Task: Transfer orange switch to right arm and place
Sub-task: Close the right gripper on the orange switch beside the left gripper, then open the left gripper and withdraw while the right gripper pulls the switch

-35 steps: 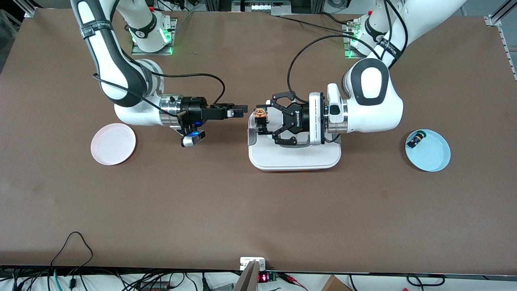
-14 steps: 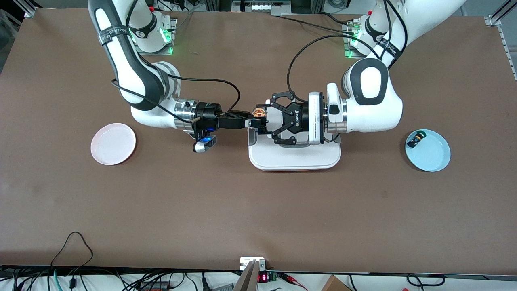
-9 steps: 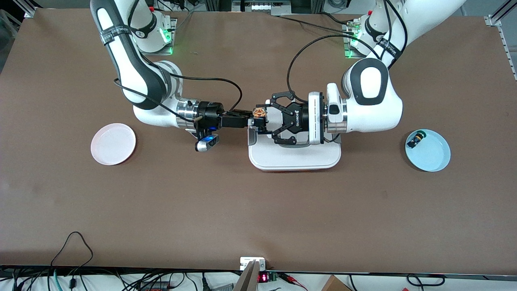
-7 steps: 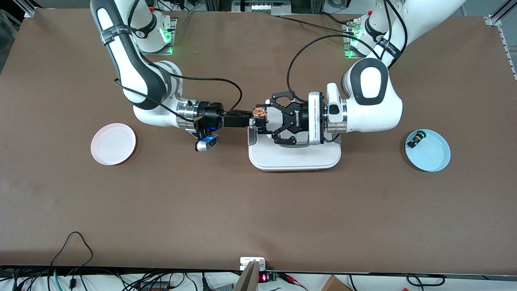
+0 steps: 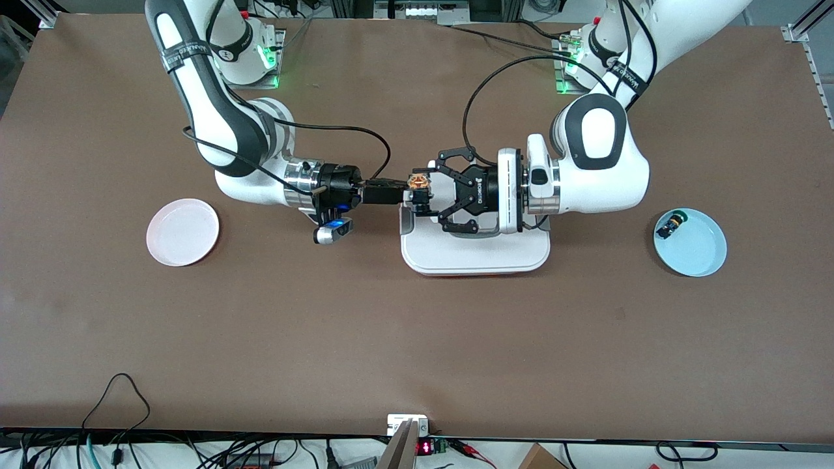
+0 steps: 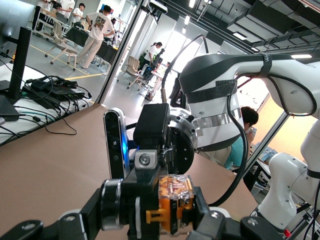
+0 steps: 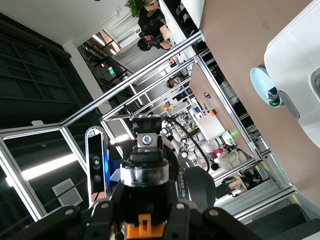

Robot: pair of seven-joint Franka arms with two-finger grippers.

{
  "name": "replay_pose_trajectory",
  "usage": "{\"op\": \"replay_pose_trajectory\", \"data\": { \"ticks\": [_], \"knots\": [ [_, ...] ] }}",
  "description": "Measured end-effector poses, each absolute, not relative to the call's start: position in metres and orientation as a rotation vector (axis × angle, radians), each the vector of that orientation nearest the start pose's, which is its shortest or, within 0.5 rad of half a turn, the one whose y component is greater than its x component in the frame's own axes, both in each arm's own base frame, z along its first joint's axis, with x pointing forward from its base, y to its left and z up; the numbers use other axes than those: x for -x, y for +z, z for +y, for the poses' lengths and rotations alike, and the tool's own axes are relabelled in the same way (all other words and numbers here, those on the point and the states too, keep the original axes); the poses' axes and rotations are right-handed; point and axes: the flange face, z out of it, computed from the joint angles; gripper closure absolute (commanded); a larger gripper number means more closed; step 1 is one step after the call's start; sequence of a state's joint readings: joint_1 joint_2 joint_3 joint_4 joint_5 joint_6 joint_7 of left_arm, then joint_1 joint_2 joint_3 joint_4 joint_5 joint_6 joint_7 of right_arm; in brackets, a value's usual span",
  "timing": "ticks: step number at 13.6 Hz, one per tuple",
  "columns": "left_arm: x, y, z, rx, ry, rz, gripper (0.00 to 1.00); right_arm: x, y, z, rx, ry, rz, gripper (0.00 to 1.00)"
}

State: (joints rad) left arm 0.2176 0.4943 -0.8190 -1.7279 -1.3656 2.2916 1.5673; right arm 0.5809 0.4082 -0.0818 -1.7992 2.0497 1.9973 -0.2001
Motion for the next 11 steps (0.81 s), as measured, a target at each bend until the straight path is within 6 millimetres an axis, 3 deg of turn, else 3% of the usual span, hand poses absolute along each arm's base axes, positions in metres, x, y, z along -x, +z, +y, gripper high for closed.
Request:
{"op": "replay_pose_trajectory", "data": {
  "ticks": [8, 11],
  "knots": [
    [-0.587, 0.420, -0.340, -1.530, 0.773, -0.941, 0.00, -0.567, 0.379, 0.374, 1.428, 0.341, 0.495, 1.00],
    [-0.591, 0.433, -0.325, -1.512, 0.736, -0.904, 0.00, -0.573, 0.386, 0.370, 1.419, 0.329, 0.485, 1.00]
  ]
}}
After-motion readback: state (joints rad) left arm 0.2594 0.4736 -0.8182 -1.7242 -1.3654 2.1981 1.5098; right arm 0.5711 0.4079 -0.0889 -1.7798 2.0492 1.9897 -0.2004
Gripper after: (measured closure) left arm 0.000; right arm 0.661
